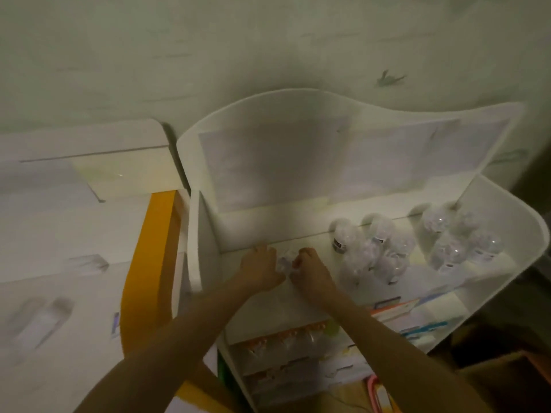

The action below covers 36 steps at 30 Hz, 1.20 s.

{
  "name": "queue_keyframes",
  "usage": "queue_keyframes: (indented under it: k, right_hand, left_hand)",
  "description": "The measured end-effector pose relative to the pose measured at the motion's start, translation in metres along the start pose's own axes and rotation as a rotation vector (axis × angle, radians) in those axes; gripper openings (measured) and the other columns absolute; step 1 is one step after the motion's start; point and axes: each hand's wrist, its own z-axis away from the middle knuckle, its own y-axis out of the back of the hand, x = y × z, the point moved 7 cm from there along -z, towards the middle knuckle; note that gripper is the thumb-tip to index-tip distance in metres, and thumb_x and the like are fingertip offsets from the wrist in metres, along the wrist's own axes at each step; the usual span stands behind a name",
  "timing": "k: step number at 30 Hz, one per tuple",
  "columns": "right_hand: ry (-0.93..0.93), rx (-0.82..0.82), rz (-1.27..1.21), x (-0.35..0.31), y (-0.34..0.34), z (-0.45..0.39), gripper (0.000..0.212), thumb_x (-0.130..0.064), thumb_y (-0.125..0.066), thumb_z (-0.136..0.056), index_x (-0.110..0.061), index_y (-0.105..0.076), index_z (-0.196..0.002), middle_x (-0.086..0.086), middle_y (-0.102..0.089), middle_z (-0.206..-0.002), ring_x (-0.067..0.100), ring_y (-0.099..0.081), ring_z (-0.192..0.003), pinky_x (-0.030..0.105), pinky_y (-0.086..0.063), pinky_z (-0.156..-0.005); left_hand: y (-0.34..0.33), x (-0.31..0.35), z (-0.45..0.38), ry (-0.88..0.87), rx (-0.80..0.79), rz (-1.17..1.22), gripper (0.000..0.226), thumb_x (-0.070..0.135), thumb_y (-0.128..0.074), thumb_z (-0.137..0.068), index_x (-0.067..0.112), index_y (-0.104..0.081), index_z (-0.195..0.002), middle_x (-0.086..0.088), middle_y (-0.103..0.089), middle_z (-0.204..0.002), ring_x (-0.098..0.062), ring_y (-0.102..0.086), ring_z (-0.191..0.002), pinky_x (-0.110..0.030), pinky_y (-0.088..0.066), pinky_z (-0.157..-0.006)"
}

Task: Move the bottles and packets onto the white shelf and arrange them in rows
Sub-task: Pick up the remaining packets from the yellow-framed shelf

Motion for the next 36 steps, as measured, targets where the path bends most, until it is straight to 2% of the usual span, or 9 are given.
queue_keyframes:
  k: [3, 9, 12, 15, 18, 23, 29, 32, 36]
  right_hand:
    - [-0.004, -0.032, 0.036, 0.006, -0.005, -0.003, 0.024, -0.024, -0.072, -0.081, -0.015, -0.055, -0.095, -0.001, -0.048, -0.110, 0.017, -0.050, -0.090, 0.028, -0.044, -0.072]
    - [0.057, -0.106, 0.117, 0.013, 0.016, -0.003, 0.043, -0.038, -0.073, -0.081, -0.018, -0.060, -0.117, -0.001, -0.048, -0.129, 0.017, -0.049, -0.116, 0.026, -0.043, -0.093]
    - [0.054, -0.135, 0.118, 0.017, 0.025, 0.006, 0.050, -0.036, -0.069, -0.086, -0.018, -0.056, -0.131, 0.000, -0.040, -0.144, 0.019, -0.042, -0.131, 0.029, -0.039, -0.104]
    - [0.074, -0.103, 0.057, 0.011, 0.034, 0.022, 0.051, -0.036, -0.066, -0.090, -0.019, -0.050, -0.136, -0.001, -0.040, -0.144, 0.017, -0.045, -0.128, 0.024, -0.038, -0.098]
    - [0.092, -0.041, -0.062, -0.001, 0.043, 0.047, 0.060, -0.035, -0.066, -0.091, -0.019, -0.040, -0.143, -0.002, -0.040, -0.144, 0.017, -0.049, -0.124, 0.022, -0.039, -0.094]
    - [0.143, -0.013, -0.145, -0.017, 0.048, 0.097, 0.064, -0.034, -0.060, -0.094, -0.020, -0.031, -0.150, 0.002, -0.034, -0.151, 0.020, -0.039, -0.135, 0.031, -0.035, -0.109]
    - [0.144, 0.042, -0.261, -0.040, 0.047, 0.150, 0.075, -0.023, -0.064, -0.091, -0.023, -0.022, -0.153, 0.000, -0.040, -0.148, 0.017, -0.039, -0.135, 0.036, -0.035, -0.113]
    - [0.150, 0.063, -0.282, -0.065, 0.045, 0.170, 0.081, -0.022, -0.066, -0.089, -0.030, -0.016, -0.153, -0.001, -0.038, -0.149, 0.018, -0.038, -0.135, 0.042, -0.038, -0.113]
    - [0.296, 0.099, -0.242, -0.115, 0.042, 0.193, 0.073, -0.022, -0.064, -0.091, -0.026, -0.022, -0.151, -0.002, -0.034, -0.153, 0.016, -0.032, -0.141, 0.044, -0.036, -0.115]
  left_hand:
    - [-0.003, 0.001, -0.006, 0.020, -0.036, 0.018, 0.067, 0.058, -0.057, -0.086, 0.013, -0.045, -0.135, -0.014, -0.047, -0.137, -0.032, -0.047, -0.126, -0.042, -0.044, -0.098]
    - [0.018, 0.000, -0.008, 0.030, 0.001, 0.053, 0.083, 0.057, -0.062, -0.085, 0.010, -0.035, -0.147, -0.015, -0.035, -0.151, -0.032, -0.037, -0.137, -0.041, -0.040, -0.105]
    - [0.042, 0.004, 0.003, -0.007, 0.099, 0.037, 0.084, 0.053, -0.061, -0.087, 0.011, -0.028, -0.152, -0.015, -0.022, -0.160, -0.032, -0.026, -0.145, -0.041, -0.027, -0.116]
    - [0.071, 0.008, 0.023, -0.048, 0.226, -0.033, 0.079, 0.048, -0.061, -0.086, 0.015, -0.031, -0.152, -0.013, -0.023, -0.161, -0.029, -0.023, -0.148, -0.038, -0.020, -0.119]
    - [0.105, 0.014, 0.048, -0.095, 0.353, -0.127, 0.068, 0.045, -0.061, -0.086, 0.014, -0.044, -0.144, -0.014, -0.029, -0.158, -0.030, -0.026, -0.145, -0.037, -0.019, -0.118]
    - [0.155, 0.013, 0.105, -0.048, 0.591, -0.072, 0.055, 0.047, -0.057, -0.090, 0.015, -0.054, -0.134, -0.009, -0.045, -0.147, -0.029, -0.041, -0.134, -0.038, -0.026, -0.114]
    - [0.138, -0.010, 0.196, 0.102, 0.683, -0.016, 0.071, 0.060, -0.028, -0.100, 0.015, -0.026, -0.154, -0.009, -0.030, -0.159, -0.028, -0.027, -0.146, -0.044, -0.021, -0.120]
    - [0.122, -0.034, 0.235, 0.160, 0.656, -0.036, 0.076, 0.063, -0.024, -0.100, 0.013, -0.016, -0.157, -0.011, -0.018, -0.164, -0.028, -0.016, -0.150, -0.045, -0.016, -0.122]
    - [0.111, -0.075, 0.281, 0.252, 0.633, -0.063, 0.079, 0.067, -0.020, -0.100, 0.017, -0.004, -0.159, -0.009, -0.002, -0.166, -0.028, -0.009, -0.152, -0.045, -0.010, -0.123]
